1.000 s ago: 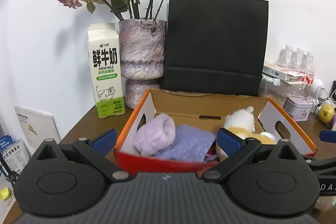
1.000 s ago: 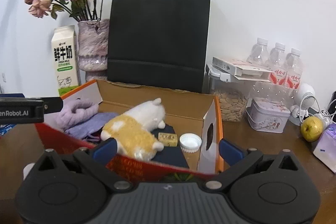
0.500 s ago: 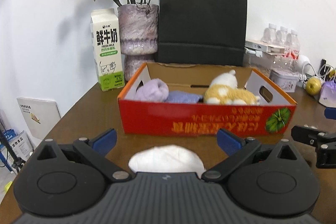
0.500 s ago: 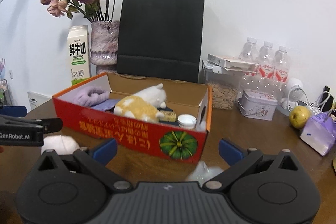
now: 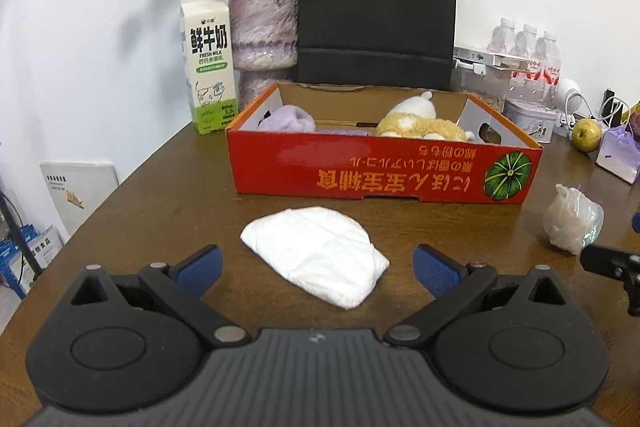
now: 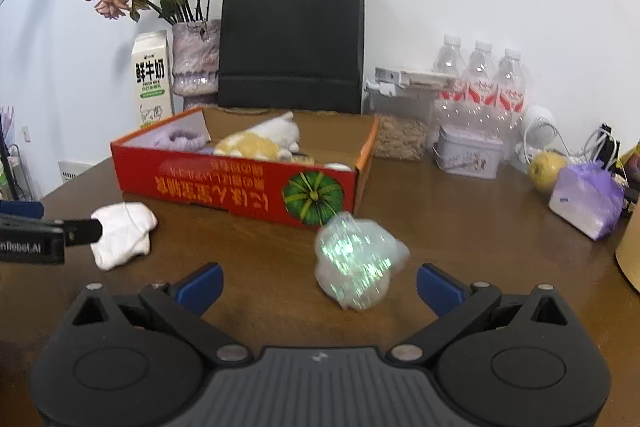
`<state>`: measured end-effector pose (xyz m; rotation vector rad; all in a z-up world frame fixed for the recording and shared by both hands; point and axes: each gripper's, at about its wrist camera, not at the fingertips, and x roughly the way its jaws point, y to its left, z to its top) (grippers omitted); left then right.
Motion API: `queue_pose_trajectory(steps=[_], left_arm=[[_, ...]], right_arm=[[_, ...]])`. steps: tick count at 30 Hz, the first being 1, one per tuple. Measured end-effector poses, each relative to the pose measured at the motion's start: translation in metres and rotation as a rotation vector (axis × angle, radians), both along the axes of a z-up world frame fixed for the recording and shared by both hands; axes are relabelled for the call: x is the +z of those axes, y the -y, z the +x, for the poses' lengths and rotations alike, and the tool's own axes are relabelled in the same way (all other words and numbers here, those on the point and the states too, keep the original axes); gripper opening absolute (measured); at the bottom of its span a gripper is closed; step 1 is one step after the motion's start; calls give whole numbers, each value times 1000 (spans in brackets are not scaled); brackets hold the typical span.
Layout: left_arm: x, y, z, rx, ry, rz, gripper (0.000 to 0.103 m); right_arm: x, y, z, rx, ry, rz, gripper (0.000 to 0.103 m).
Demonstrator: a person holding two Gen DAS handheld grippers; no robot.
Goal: Organize objects
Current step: 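Grasp the white cloth with the left gripper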
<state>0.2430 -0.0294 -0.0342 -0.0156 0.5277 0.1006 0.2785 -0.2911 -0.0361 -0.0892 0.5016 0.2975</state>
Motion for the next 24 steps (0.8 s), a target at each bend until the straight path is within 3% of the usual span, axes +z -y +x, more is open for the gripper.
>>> queue_pose_trajectory(steps=[9,18,24], left_arm=[[-15,4,20,43,-102,-38,103],[-25,11,62,199,-124,-14,103],[-29,5,78,225,-157,-30,103]], right_arm=[[-16,22,6,-25,-79,25,103],[-24,12,9,-22,-87,-2,103],[-25,15,15,-72,-95,24,103]])
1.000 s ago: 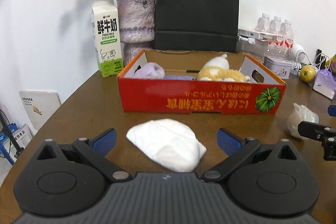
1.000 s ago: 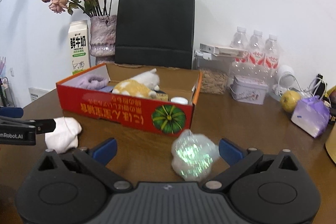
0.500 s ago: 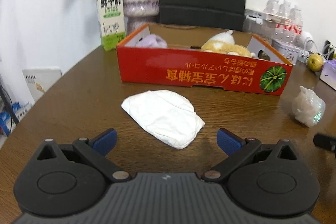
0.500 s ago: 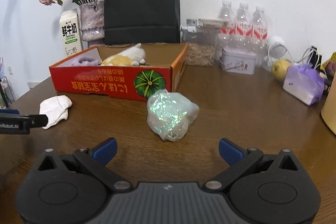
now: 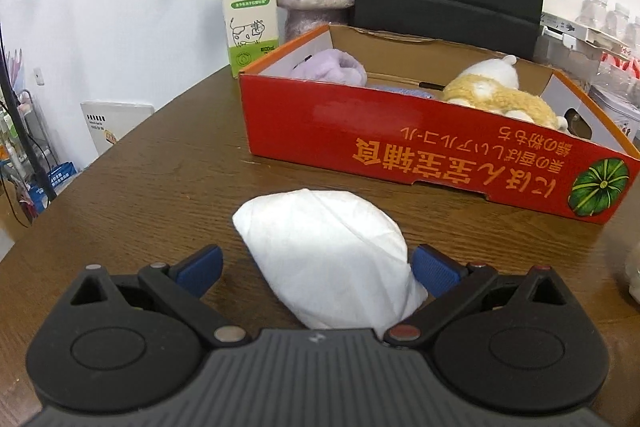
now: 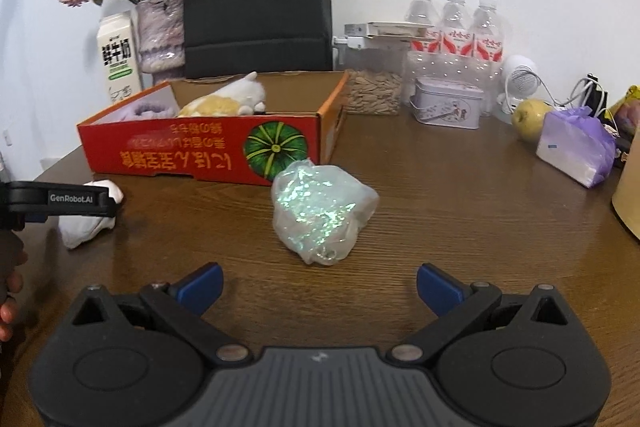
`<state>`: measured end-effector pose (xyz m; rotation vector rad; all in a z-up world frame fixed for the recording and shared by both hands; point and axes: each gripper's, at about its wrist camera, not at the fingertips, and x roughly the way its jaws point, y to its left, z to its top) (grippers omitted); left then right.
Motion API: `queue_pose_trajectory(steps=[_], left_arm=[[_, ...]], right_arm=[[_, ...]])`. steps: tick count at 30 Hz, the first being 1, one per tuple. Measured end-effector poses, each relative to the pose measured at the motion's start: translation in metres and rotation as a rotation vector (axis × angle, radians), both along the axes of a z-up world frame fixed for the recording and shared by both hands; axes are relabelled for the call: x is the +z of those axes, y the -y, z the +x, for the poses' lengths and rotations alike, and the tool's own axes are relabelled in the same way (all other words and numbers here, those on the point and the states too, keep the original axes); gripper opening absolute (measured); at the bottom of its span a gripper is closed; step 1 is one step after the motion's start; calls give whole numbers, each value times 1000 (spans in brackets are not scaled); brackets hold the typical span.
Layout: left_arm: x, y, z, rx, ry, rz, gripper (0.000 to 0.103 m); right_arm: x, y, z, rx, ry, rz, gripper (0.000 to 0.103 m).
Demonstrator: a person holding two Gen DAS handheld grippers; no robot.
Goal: Organize objects
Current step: 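Grasp the white cloth with the left gripper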
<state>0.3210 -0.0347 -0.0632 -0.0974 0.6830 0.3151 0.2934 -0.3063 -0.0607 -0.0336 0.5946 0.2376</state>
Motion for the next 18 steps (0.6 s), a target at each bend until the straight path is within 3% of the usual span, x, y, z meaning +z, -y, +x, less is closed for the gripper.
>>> queue_pose_trajectory(steps=[4,7,18], left_arm=[[1,0,-1,-33,5,-16,82],[3,-2,-4,-74,9,-36,74],[13,-2,-35,-243,32,-5,70]], right_arm=[[-1,-1,2,-15,0,-15,103],[-1,-2,4,-28,-2,-21,103],[-3,-1,9,-42,-21,-9,103]])
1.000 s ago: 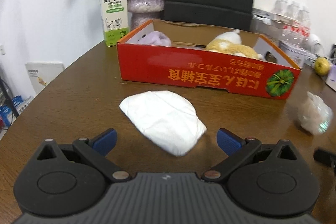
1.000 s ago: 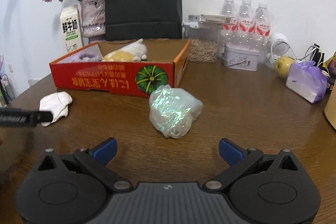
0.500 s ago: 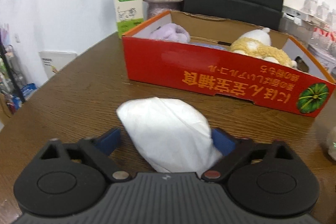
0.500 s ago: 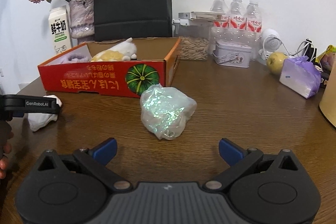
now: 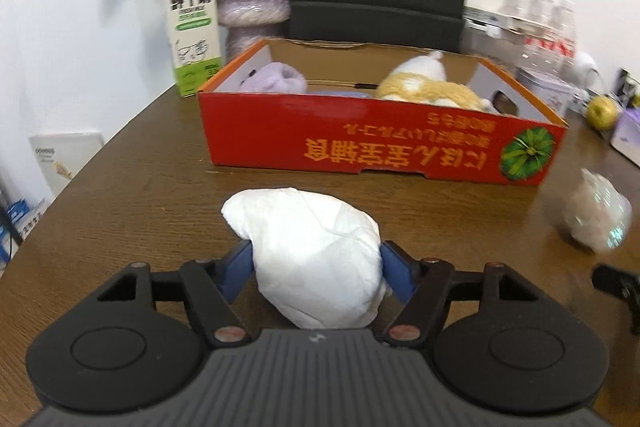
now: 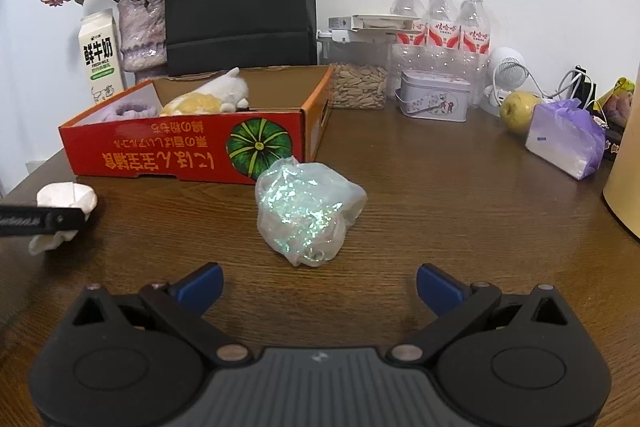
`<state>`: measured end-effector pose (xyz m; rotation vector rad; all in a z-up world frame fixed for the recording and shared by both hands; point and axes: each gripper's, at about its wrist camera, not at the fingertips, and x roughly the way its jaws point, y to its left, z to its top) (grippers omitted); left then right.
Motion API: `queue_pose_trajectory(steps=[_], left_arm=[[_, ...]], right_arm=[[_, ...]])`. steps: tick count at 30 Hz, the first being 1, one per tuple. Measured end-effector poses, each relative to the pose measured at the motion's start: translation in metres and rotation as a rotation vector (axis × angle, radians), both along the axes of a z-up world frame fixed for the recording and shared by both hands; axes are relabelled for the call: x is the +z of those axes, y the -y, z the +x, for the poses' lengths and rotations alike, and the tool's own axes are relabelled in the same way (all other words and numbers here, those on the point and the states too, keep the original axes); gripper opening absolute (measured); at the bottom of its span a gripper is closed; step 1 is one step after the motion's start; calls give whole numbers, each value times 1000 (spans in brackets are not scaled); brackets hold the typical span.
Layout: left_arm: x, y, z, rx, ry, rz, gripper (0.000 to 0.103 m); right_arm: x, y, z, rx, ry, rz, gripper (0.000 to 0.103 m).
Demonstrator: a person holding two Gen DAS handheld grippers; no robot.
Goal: Organize objects
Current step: 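Grasp the white cloth with the left gripper, then grasp the iridescent plastic bag with the right gripper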
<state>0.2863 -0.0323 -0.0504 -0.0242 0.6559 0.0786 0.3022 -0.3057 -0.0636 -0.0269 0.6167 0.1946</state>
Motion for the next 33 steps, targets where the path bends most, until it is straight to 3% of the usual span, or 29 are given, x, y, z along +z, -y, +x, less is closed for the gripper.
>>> queue_pose_trajectory(steps=[2,5,12,15,17,19,22,27,29,33], left_arm=[[0,1,-6,-27,4,10,70],[0,1,-14,-56,5,30,60],[-3,-5,-17,-72,-7,30,60],[-4,-7,-16,-59,-6,28,77],[-3,-8,-17,-41,13,35,95],[0,-8,-16,-17,44,45,103],[0,-11,-6,23,52,60,103],[-12,-28,10,70,-49,-23,103],[-10,-31,9,71,-39,-28,87],[-8,-31,4,56,-25,-36,78]], right_arm=[[-1,0,2,-4,-7,-1,103],[-1,0,5,-22,-5,14,103],[-3,-8,28,-40,-23,42,103],[-3,-11,34,-47,-31,36,103],[-4,-11,37,-46,-37,40,103],[-4,-11,39,-55,-39,46,103],[-4,-12,43,-52,-44,46,103],[-3,-18,46,-35,-31,34,91],[-2,-19,48,-39,-23,36,83],[0,-20,47,-24,-1,52,60]])
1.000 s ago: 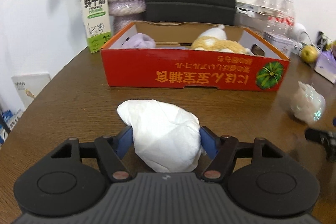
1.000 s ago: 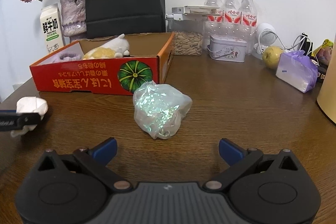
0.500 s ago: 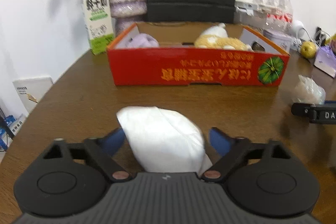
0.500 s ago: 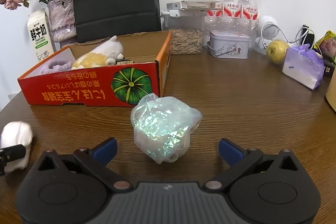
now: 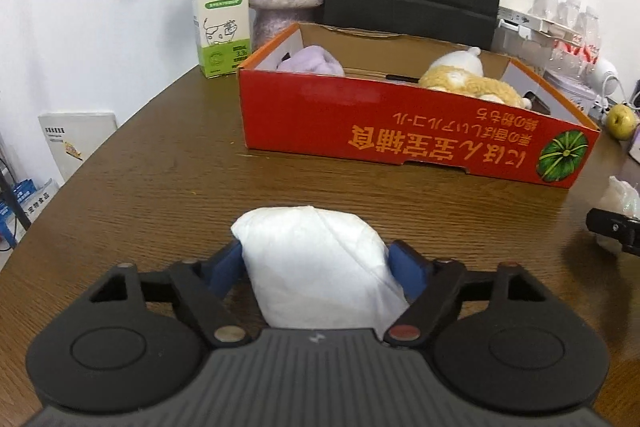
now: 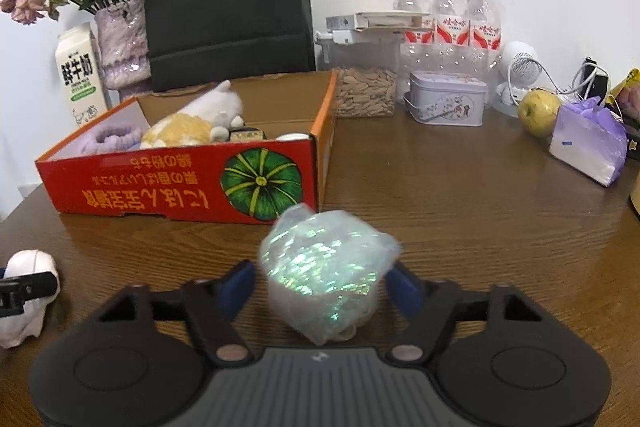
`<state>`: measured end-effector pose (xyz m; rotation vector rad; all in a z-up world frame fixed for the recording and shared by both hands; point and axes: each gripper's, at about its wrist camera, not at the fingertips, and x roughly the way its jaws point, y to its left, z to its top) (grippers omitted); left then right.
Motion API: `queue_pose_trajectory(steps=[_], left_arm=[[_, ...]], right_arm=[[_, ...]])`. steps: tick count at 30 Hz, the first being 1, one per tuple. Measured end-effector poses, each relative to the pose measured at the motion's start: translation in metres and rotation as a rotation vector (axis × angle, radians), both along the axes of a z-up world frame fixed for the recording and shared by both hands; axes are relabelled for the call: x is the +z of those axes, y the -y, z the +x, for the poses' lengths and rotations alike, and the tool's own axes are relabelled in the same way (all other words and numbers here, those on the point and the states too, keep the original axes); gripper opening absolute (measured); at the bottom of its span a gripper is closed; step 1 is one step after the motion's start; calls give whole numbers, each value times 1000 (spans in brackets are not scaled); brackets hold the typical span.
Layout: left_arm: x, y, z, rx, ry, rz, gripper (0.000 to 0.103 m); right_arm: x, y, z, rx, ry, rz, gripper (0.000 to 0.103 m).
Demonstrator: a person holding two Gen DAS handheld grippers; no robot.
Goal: Organize objects
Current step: 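Grasp the iridescent plastic bag with the right gripper, then lift the white cloth and plastic bag and carry both over the box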
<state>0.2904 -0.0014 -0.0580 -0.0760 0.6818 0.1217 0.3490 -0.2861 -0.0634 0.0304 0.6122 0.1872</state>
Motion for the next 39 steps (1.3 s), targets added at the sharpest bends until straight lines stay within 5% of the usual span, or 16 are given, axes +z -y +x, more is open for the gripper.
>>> queue_pose_trajectory(steps=[7,25,29,34,39], left_arm=[[0,3,-3,-27,4,-7,76],[5,-8,-27,-70,41,-54,64],[3,-5,-36,-81,29,-34,83],[-5,13,-38,-90,-11,47,94],[-2,17,-47,-93,8,43,72]], right_arm=[[4,-2,-14,56,45,-7,50],[15,-17,-69,167,126,-15,49],[16,-21,-79,186,136,-18,49],[17,-25,-87,202,144,-22,50],[17,-28,-91,206,147,-24,50]])
